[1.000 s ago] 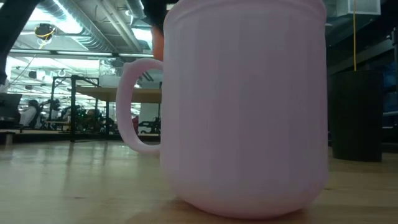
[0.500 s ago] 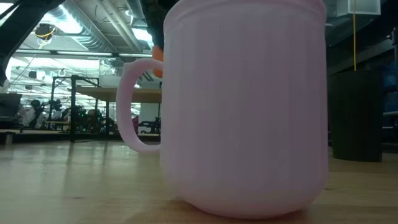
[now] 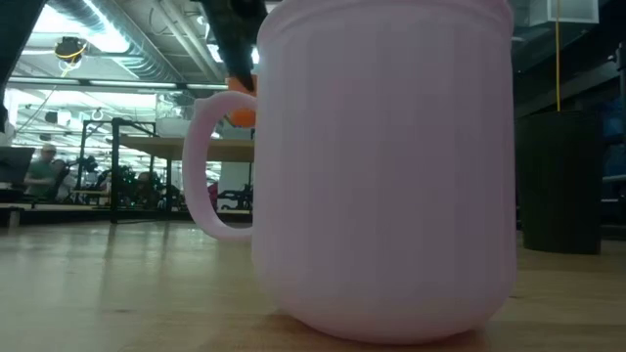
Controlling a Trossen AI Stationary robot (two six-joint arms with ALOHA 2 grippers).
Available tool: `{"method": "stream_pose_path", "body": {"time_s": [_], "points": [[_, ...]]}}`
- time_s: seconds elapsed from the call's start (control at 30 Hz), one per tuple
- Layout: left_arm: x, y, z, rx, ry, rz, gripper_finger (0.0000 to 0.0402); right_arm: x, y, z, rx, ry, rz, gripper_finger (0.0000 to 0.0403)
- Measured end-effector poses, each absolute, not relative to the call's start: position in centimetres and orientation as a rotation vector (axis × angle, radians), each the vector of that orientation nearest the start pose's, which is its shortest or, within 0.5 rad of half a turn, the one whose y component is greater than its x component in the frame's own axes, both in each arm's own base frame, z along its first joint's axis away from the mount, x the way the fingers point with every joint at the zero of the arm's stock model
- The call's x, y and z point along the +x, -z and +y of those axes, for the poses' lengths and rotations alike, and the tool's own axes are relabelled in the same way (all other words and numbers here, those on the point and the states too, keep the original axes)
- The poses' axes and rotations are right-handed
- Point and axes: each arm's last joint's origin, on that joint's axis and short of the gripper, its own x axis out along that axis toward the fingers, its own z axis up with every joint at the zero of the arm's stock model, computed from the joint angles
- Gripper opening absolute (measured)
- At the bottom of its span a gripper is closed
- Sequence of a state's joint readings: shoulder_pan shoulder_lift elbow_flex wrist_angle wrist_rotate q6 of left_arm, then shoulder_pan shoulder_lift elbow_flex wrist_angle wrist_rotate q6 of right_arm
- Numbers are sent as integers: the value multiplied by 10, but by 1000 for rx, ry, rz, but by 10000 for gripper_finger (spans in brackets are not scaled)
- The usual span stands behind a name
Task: Stack small to large cups/mugs on shelf
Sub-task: Put the orange mug on the shelf
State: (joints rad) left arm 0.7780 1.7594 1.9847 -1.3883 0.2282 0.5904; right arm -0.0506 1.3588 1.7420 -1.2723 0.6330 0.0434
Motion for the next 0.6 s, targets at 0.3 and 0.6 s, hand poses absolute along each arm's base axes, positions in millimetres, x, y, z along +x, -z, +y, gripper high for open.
{"method": "stream_pose_path", "body": {"time_s": [0.3, 0.6], "points": [[245, -358, 233, -66, -123, 1172, 2, 226, -439, -30, -211, 655, 840, 129], [247, -353, 236, -43, -153, 1176, 10, 227, -439, -30, -213, 654, 839, 129]]}}
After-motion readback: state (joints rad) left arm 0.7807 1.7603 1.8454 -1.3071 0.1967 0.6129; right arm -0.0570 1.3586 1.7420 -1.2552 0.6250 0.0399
